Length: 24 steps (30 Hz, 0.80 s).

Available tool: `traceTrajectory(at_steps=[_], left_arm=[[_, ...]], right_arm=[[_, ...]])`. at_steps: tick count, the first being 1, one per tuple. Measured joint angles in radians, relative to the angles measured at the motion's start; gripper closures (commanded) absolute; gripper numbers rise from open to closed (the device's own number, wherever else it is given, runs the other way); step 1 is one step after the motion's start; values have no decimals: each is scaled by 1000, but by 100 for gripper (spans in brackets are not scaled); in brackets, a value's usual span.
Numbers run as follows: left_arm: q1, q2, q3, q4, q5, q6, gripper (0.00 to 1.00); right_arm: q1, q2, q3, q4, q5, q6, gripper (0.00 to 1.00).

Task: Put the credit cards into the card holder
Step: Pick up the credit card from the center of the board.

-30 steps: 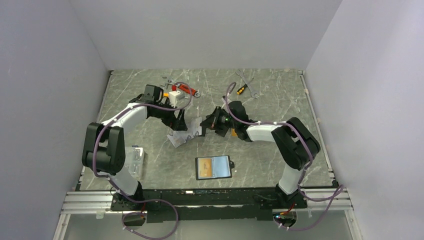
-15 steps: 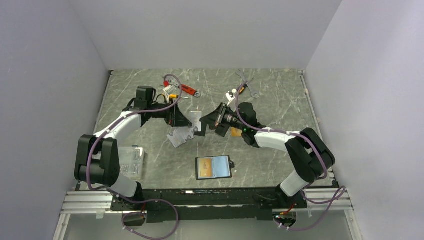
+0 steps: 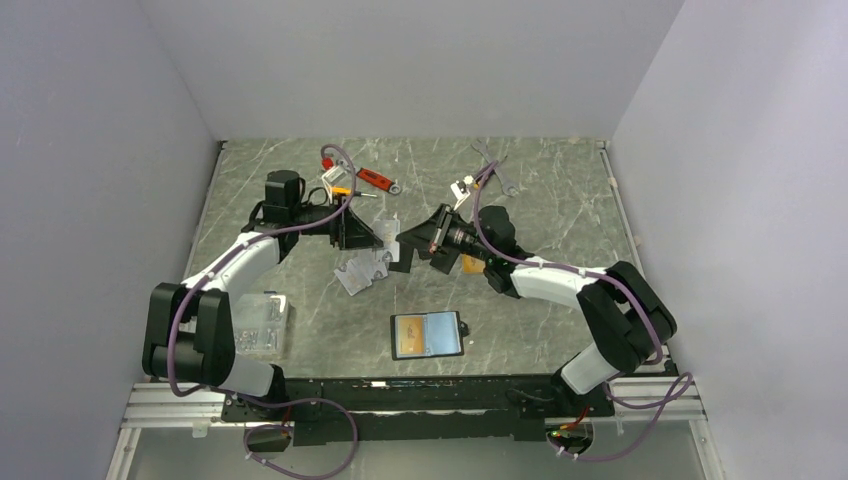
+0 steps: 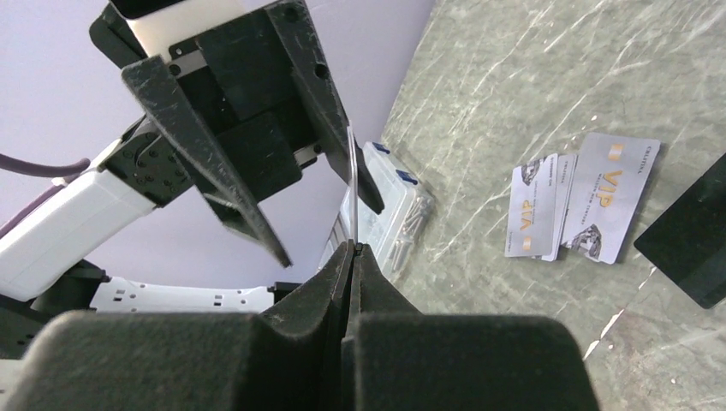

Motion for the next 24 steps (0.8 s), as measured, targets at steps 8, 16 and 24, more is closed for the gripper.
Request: traceTrajectory(at_steps=[8,16,24], left_arm=[[3,0,-9,61,21,-50,65],[5,-2,-9,106,55,-103,90],[6,-12,-6,103,97,-118,100]], right_arm=[[23,-2,0,6,0,3,100],[39,-25,0,20,-4,3,100],[40,-35,-10,25,-7,-2,81]])
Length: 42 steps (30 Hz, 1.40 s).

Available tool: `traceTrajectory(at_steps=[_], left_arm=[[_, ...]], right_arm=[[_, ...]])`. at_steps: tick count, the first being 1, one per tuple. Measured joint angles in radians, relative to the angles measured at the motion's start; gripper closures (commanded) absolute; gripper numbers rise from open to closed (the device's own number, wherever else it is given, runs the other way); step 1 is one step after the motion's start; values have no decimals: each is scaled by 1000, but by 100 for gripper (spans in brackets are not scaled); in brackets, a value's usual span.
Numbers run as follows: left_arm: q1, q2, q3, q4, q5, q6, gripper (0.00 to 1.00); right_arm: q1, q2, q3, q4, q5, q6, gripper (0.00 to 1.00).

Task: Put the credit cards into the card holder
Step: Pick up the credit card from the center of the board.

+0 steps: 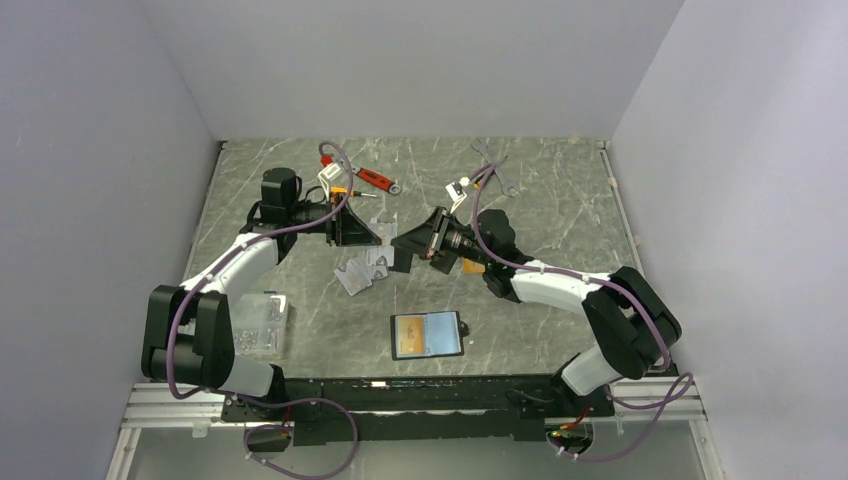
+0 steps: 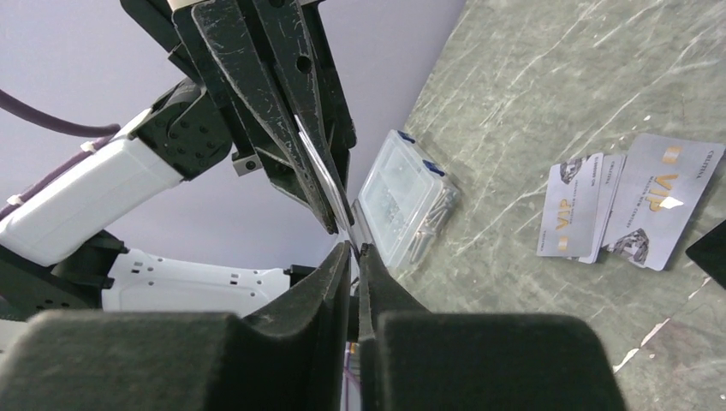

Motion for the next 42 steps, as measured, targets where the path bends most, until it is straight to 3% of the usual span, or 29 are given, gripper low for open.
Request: traceTrajectory(at_steps=[2,5,9,14,19,23,25,29,33,42], left_arm=[[0,0,1,0,8,0,100],[0,0,1,0,26,-2,100],[0,0,1,19,45,-36,100],[0,0,-3,130,61,-145,100],[0,0,-29,262,70,-260,100],[0,0,-39,310,71,-309,100],[0,0,-40,325,69,-324,93],[2,-1,-41,313,66,-325,75],[2,-1,-14,214,67,-268,66],[7,-5,0,282,71,-350,66]], right_arm=[[0,0,0,-2,0,-8,67],[-2,-3,0,-8,0,-24,55],[-3,-6,0,-12,-8,-45,50],[0,6,1,34,-53,-34,51],[20,63,10,126,-99,8,60],[31,101,10,199,-128,53,89],[33,105,10,222,-137,67,99],[35,93,10,233,-150,58,100],[35,56,10,163,-151,21,100],[68,15,14,26,-151,-76,100]])
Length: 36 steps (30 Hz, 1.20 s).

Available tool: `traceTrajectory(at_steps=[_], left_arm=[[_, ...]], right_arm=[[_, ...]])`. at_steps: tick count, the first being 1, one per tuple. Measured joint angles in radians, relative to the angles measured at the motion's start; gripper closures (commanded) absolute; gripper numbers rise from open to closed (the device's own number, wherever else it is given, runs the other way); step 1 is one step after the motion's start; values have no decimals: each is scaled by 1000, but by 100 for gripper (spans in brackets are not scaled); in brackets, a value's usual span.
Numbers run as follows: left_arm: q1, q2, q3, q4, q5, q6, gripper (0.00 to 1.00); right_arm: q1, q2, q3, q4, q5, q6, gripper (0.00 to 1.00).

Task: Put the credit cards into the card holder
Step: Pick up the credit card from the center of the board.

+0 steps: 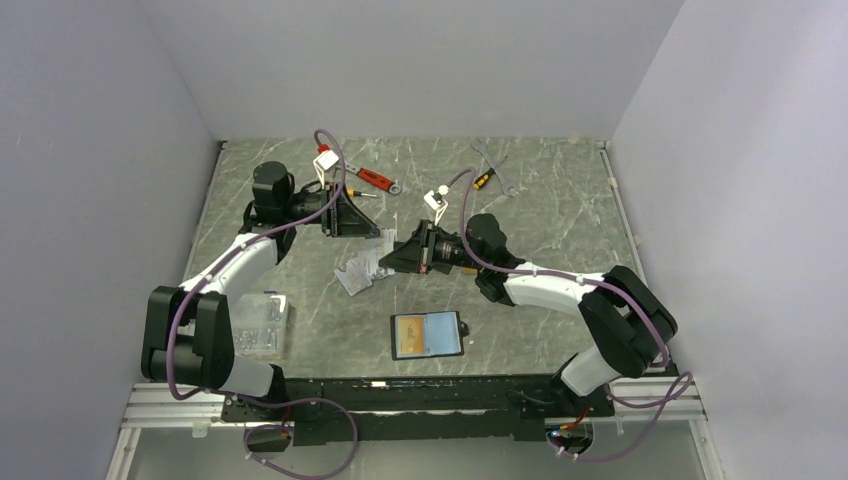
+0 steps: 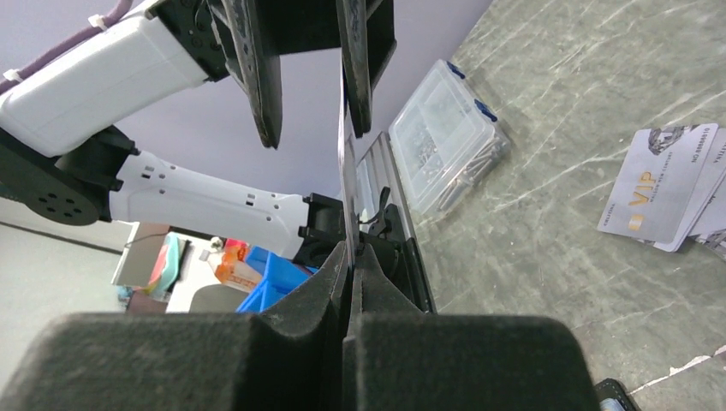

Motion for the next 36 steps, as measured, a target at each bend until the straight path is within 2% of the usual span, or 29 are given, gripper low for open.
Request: traceTrajectory(at_steps=[9,14,21,25,29,33,36], left_arm=[[18,0,0,116,8,-102,90],[22,0,0,72,15,-80,96],[26,3,1,69,26,-96,97],[29,30,1,156,44,-175,95],[29,71,-2,306,60,-296,84],[49,82,-6,425,55,-386,83],[61,74,-6,399,49,-359,85]], right_arm=[[11,-7,21,-16,0,-40,100],[16,-28,22,-50,1,-59,100],[19,-33,26,-74,2,-79,99],[21,-35,29,-77,9,-89,98],[21,-36,29,-76,23,-94,99],[21,-36,29,-91,18,-97,100],[21,-36,29,-105,9,-97,100]])
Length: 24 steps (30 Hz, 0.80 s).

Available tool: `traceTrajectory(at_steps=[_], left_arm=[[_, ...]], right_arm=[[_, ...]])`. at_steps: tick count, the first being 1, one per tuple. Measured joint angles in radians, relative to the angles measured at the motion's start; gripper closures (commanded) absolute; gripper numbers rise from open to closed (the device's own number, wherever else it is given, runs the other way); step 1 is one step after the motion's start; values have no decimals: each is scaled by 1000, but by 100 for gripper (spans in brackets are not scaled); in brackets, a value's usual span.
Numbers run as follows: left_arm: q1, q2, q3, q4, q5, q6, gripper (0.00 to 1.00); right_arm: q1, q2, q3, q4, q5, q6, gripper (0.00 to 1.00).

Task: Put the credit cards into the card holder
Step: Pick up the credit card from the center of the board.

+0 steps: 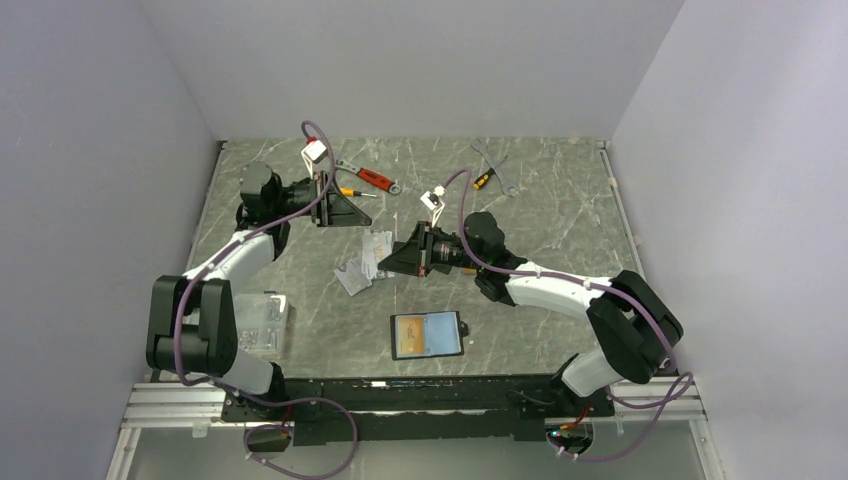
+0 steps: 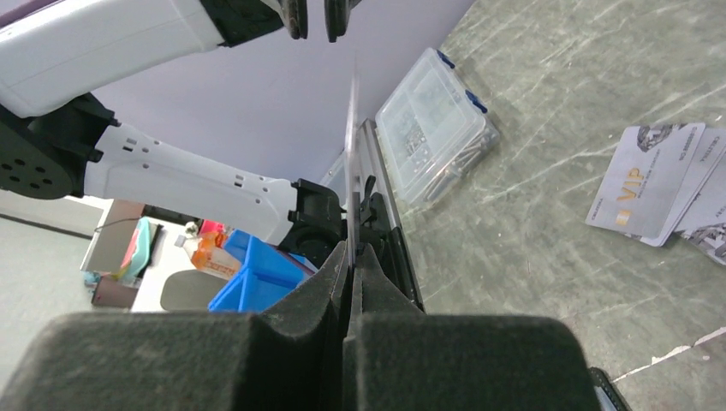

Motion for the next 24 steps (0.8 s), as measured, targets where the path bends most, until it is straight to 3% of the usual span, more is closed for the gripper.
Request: traceTrajectory(at_steps=[4,8,13,19,24], left_arm=[[3,-52,3,-205,-11,155,88],[2,-90,28,-398,-18,317,70],[2,-103,92,-696,-64,557,62],[2,-109,101,-824,-87,659,63],[2,-109,101,-846,-88,680,75]], right_arm=[[0,0,0,-21,-2,0,100],[0,0,0,-23,-2,1,100],[0,0,0,-24,-3,0,100],[0,0,-1,-25,-6,0,100],[0,0,-3,-25,-7,0,100]])
